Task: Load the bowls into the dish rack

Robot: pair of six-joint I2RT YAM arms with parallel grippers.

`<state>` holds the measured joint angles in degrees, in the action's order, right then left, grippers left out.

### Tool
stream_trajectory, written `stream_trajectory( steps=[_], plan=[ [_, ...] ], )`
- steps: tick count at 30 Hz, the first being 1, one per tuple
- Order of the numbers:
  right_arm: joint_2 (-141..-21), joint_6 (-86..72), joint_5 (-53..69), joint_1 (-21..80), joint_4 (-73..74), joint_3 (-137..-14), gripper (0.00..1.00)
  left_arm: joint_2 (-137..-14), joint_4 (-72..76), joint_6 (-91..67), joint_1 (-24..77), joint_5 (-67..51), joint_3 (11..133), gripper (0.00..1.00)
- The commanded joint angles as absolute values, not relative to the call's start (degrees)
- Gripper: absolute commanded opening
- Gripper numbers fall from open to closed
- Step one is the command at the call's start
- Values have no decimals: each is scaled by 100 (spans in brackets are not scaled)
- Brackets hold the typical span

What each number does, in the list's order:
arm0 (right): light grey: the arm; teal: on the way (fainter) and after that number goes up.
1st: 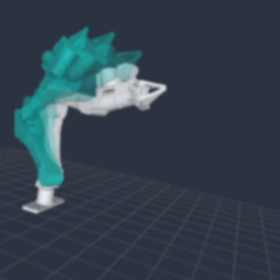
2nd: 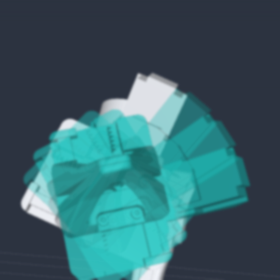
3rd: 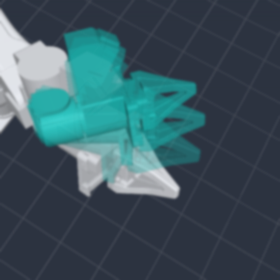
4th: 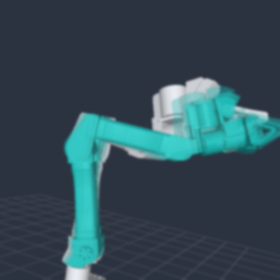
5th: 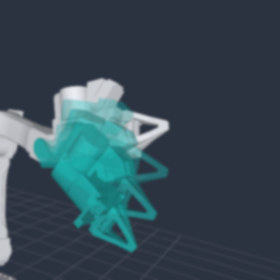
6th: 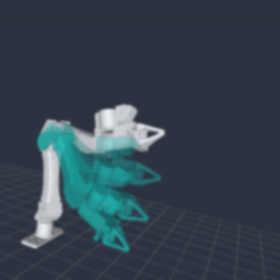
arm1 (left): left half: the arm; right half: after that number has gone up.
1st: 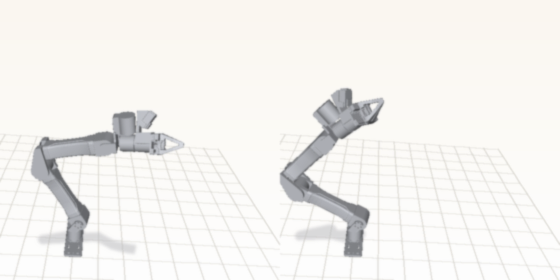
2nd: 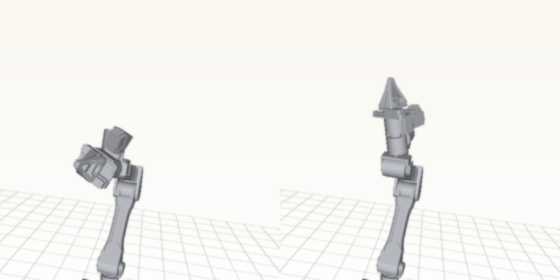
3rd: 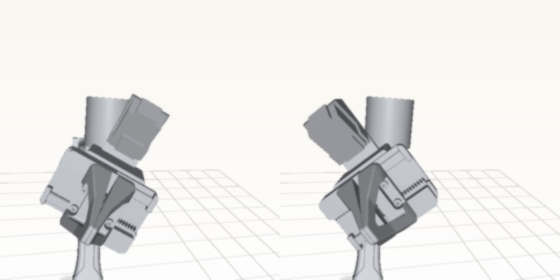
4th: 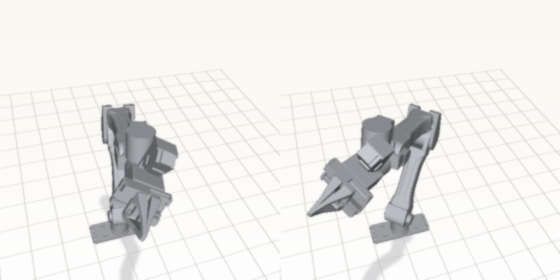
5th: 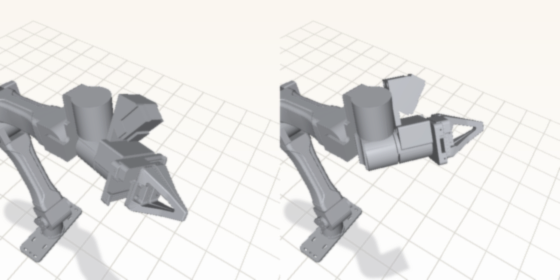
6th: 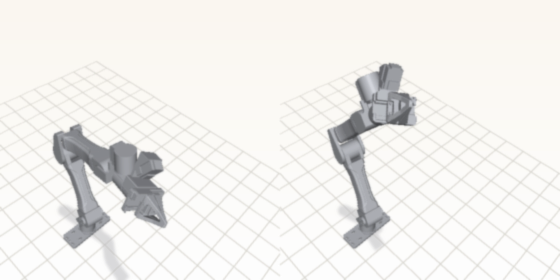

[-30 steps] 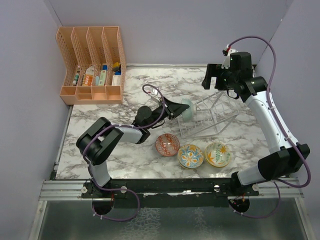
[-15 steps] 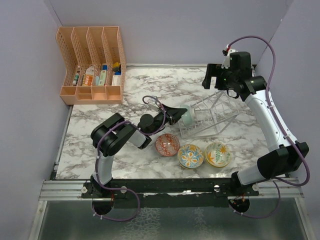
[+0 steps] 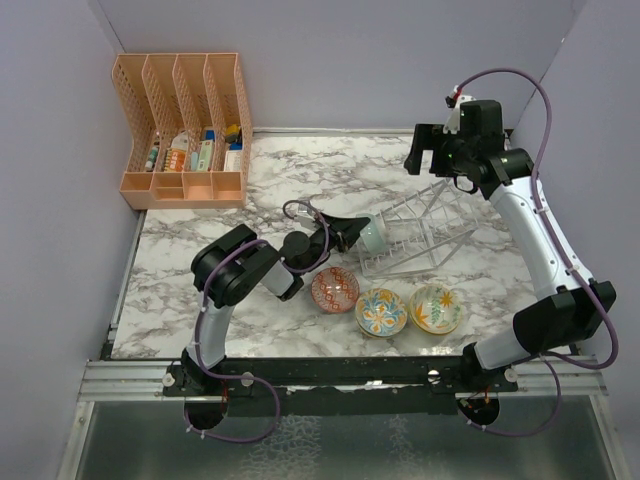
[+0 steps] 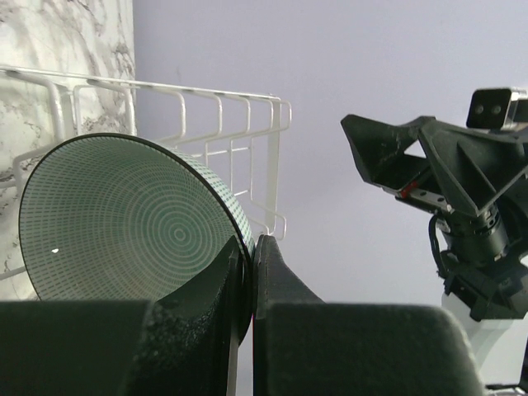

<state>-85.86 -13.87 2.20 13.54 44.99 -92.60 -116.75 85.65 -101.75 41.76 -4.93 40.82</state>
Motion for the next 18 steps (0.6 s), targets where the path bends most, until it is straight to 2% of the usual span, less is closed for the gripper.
stream_trajectory(
  steps=[1, 18],
  plan=[
    [-8685, -1354, 246, 1301, 4445, -9426, 100, -11733, 10153, -10566, 4215, -74, 4184, 0],
    [-8774, -1376, 360, 1285, 4421, -9391, 100, -11708, 10184, -10851, 4376, 355, 4360, 0]
  ],
)
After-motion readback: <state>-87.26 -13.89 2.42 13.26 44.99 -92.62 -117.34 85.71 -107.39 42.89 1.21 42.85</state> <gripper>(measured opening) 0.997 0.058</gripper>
